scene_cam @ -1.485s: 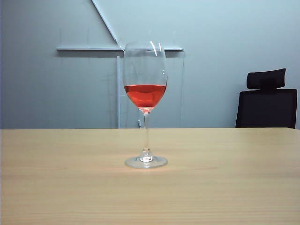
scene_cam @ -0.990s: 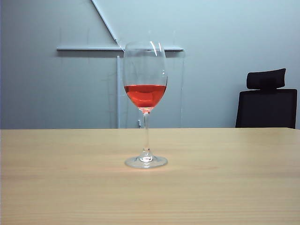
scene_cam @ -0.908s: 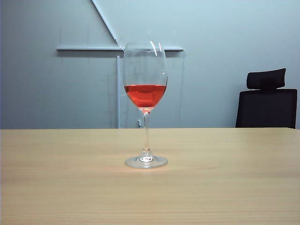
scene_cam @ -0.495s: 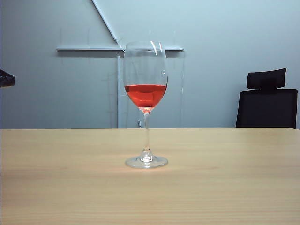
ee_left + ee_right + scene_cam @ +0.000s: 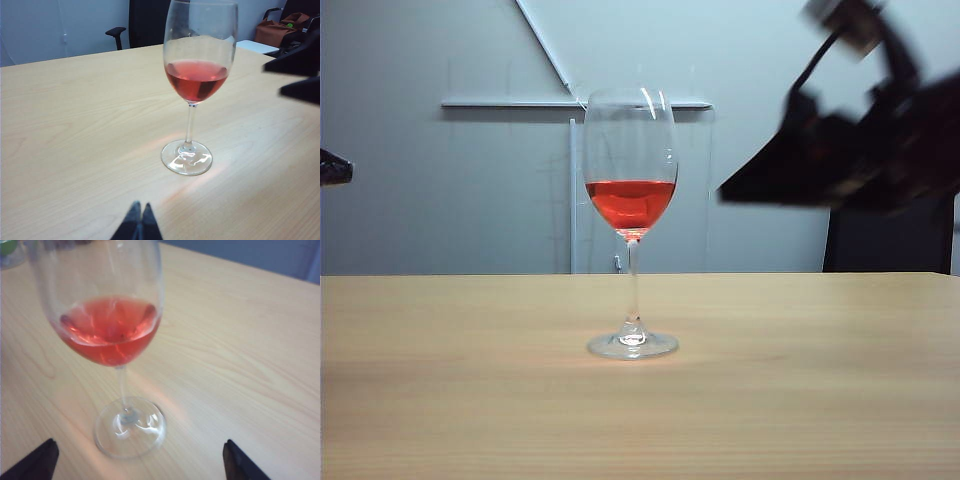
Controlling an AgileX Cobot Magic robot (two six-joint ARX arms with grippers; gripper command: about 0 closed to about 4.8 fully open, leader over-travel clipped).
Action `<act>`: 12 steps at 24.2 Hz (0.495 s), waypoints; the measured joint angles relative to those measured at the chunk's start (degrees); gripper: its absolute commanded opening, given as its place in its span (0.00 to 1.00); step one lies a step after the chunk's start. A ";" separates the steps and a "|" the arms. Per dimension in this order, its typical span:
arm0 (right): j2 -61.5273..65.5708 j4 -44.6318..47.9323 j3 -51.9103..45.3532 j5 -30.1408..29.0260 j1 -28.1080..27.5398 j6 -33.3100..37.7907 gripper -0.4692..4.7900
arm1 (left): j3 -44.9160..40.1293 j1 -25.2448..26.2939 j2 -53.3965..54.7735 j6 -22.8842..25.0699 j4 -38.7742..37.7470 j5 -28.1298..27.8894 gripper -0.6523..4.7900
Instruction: Gently pick up the goblet, rotate it counterclockwise for two full turns (viewing from above), and then place it back on the table.
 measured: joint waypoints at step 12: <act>29.64 21.94 12.87 -13.86 0.09 3.52 1.00 | 0.00 0.00 0.00 0.00 0.00 0.00 0.11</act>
